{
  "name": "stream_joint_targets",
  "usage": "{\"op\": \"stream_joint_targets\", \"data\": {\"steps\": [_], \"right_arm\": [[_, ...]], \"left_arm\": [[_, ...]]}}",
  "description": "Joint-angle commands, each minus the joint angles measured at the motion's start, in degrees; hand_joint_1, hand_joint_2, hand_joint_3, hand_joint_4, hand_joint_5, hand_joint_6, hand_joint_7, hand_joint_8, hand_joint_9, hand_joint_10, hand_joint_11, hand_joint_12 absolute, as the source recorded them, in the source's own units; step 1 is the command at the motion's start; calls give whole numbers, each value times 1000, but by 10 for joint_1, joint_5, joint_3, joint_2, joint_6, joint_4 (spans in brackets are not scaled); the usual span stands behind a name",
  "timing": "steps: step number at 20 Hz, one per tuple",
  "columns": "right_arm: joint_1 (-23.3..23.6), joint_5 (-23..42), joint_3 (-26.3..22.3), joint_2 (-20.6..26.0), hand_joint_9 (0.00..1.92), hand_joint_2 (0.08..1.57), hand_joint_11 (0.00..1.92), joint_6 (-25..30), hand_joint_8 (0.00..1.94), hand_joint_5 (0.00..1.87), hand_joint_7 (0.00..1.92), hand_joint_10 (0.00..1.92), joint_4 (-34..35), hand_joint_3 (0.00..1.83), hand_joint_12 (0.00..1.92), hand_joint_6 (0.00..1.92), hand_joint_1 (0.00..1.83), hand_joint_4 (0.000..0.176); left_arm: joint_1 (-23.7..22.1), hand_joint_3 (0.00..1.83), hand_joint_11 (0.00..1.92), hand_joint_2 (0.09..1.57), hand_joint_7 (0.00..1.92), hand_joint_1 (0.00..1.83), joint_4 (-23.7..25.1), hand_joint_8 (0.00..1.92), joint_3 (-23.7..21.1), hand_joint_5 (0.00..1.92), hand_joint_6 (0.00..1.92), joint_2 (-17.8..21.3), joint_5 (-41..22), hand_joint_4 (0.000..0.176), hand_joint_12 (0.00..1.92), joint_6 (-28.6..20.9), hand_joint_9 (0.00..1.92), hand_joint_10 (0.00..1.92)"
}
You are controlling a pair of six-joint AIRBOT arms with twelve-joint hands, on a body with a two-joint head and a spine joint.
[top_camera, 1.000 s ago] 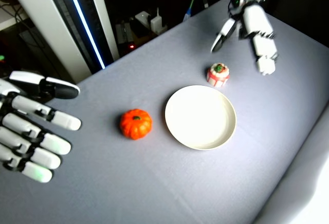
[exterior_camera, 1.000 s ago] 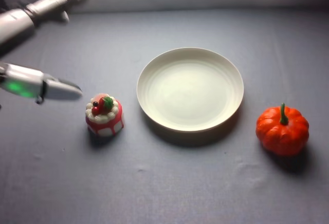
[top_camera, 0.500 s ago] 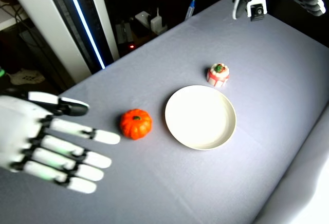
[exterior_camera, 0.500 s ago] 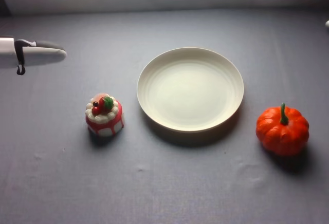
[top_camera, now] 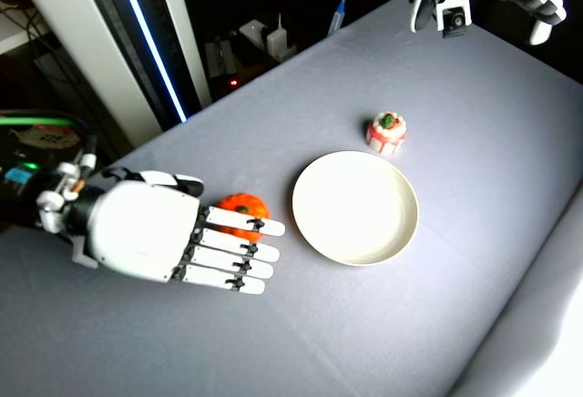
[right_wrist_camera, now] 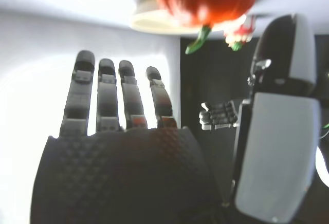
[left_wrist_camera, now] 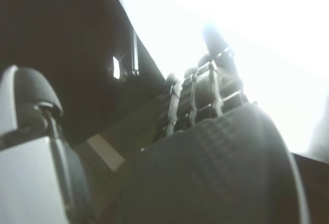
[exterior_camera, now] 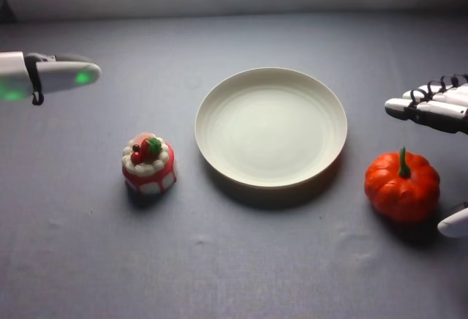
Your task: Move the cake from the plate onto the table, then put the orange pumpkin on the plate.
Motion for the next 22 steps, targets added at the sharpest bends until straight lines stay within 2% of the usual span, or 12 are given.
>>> {"op": "stream_joint_targets", "data": {"steps": [1, 3, 4, 5, 8, 10, 12, 15, 17, 19, 20, 22], "right_arm": [[9, 52, 4, -4, 0, 794, 0, 5, 0, 0, 0, 0, 8, 0, 571, 0, 740, 25], [10, 48, 10, -13, 0, 804, 0, 6, 0, 9, 0, 0, 7, 1, 509, 1, 789, 27], [11, 45, 12, -17, 0, 811, 0, 6, 0, 13, 0, 0, 6, 4, 510, 2, 807, 24], [12, 41, 15, -21, 0, 826, 0, 7, 0, 4, 0, 0, 3, 10, 506, 0, 798, 11], [14, 28, 26, -36, 0, 874, 0, 7, 0, 1, 0, 0, -1, 16, 344, 0, 842, 32], [14, 23, 30, -44, 0, 887, 0, 7, 0, 0, 0, 0, -3, 19, 343, 0, 842, 63], [15, 15, 37, -54, 0, 872, 0, 8, 0, 2, 0, 0, -5, 8, 346, 1, 857, 60], [15, 6, 46, -64, 0, 865, 0, 8, 0, 15, 0, 0, -5, 1, 93, 2, 814, 64], [16, -1, 53, -72, 0, 861, 0, 9, 0, 25, 0, 0, -5, 0, 12, 3, 815, 54], [18, -11, 63, -83, 31, 863, 5, 9, 16, 72, 56, 4, -5, 0, 179, 6, 768, 39], [18, -14, 66, -87, 55, 870, 0, 9, 10, 102, 87, 8, -6, 1, 272, 6, 805, 40], [20, -17, 69, -89, 347, 919, 0, 9, 23, 304, 324, 54, -6, 7, 1086, 17, 941, 35]], "left_arm": [[-5, 0, 0, 966, 0, 882, -25, 0, 3, 2, 0, 3, -60, 117, 1916, -2, 98, 54], [-5, 0, 0, 968, 0, 913, -20, 0, 4, 16, 5, -1, -54, 64, 1921, -2, 144, 81], [-6, 4, 0, 985, 0, 899, -19, 0, 4, 2, 0, -2, -53, 62, 1921, -2, 134, 84], [-7, 1, 0, 979, 0, 913, -18, 0, 4, 0, 0, -4, -51, 75, 1921, -2, 26, 400], [-15, 7, 0, 1044, 0, 973, -7, 0, 9, 4, 1, -14, -41, 119, 1921, -2, 0, 550], [-18, 0, 51, 1047, 0, 1066, -4, 0, 11, 62, 8, -17, -39, 109, 1921, -2, 0, 633], [-20, 0, 11, 1035, 0, 1027, -2, 0, 11, 32, 0, -19, -39, 128, 1890, -2, 0, 605], [-23, 0, 15, 1031, 0, 1062, 2, 0, 11, 5, 0, -19, -38, 102, 1838, -2, 0, 624], [-24, 0, 0, 1029, 0, 1102, 2, 0, 11, 20, 3, -20, -38, 116, 1867, -2, 0, 603], [-25, 0, 0, 1037, 0, 1120, 5, 0, 11, 16, 4, -22, -37, 132, 1881, -2, 0, 496], [-25, 0, 119, 1005, 0, 1136, 5, 0, 11, 23, 3, -22, -37, 95, 1822, -2, 0, 612], [-26, 0, 17, 971, 0, 1119, 6, 0, 11, 0, 0, -22, -37, 45, 1904, -2, 0, 675]]}}
